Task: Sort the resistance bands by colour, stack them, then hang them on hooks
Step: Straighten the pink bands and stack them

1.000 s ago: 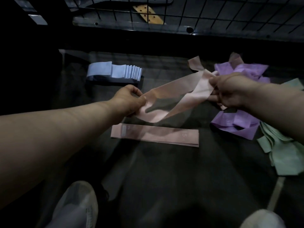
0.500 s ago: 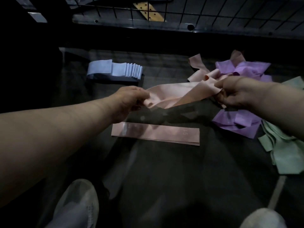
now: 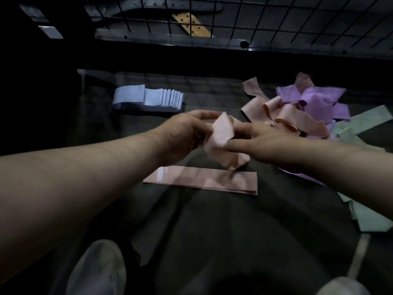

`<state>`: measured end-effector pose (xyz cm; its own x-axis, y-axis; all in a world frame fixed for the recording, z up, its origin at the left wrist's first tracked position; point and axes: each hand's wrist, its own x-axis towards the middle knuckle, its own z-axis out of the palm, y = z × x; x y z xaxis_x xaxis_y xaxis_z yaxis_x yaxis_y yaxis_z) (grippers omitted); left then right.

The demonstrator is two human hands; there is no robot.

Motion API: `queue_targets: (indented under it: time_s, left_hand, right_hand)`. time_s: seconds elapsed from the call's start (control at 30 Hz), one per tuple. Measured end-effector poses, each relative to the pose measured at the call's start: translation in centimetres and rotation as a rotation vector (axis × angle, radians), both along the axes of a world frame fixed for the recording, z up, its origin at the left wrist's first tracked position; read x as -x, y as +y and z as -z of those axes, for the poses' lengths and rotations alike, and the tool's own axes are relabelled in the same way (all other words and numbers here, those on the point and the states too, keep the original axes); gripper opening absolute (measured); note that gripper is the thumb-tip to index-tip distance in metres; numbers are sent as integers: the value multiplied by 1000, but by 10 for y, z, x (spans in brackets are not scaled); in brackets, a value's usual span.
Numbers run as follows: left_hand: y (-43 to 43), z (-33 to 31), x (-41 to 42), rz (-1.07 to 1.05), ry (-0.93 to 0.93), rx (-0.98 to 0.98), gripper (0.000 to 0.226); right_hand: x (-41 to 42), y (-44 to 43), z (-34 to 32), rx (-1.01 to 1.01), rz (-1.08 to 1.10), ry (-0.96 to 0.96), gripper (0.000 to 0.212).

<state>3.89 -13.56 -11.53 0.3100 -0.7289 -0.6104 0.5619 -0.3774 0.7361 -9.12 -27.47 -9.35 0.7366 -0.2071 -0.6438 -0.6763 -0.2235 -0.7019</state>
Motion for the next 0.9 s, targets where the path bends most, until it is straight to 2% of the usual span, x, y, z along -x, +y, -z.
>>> queue_targets:
  time_s: [0.1,0.13,0.2,0.27,0.4,0.5,0.57,0.63,0.7,0.73,0.83,0.9]
  left_hand:
    - [-1,-5,0,-22,73,20,48]
    - [0,-5,-1,-38,100,27,50]
    - [-1,-4,-3,-55,124,30,54]
    - [-1,-3,-4,-49,94,16,55]
    - [0,-3,-4,-18,-37,32,52]
    - [0,-1,-3,22,-161,19,52]
    - [-1,3,-4,101,-311,-28,40]
    - [-2,3,-4,161,-449,-49,17]
    - [-3,2,-9,135,-496,-37,17]
    - [-3,0,-12,101,-459,-14,15]
    - [-6,-10,-18,93,-408,67,11]
    - [-7,-14,-20,112,-405,97,12]
  right_hand:
    - [-5,2,1,-152,272,-42,23]
    - [-5,0,2,-170,336,-61,27]
    - [-4,-4,2,-213,389,-112,32]
    - [-3,-7,-1,-249,420,-151,21]
    - [-5,-11,-5,-234,392,-154,13]
    - [-9,-10,-14,-255,381,-123,21]
    - [-16,-12,-24,-347,421,-143,22]
    - [-22,-19,-37,-462,448,-160,16]
    - [-24,-28,-47,-492,398,-146,23]
    - [-24,-34,-48,-387,317,-141,29]
    - [-19,-48,-46,205,-69,-99,72]
    - [-16,-51,-42,554,-332,-121,86]
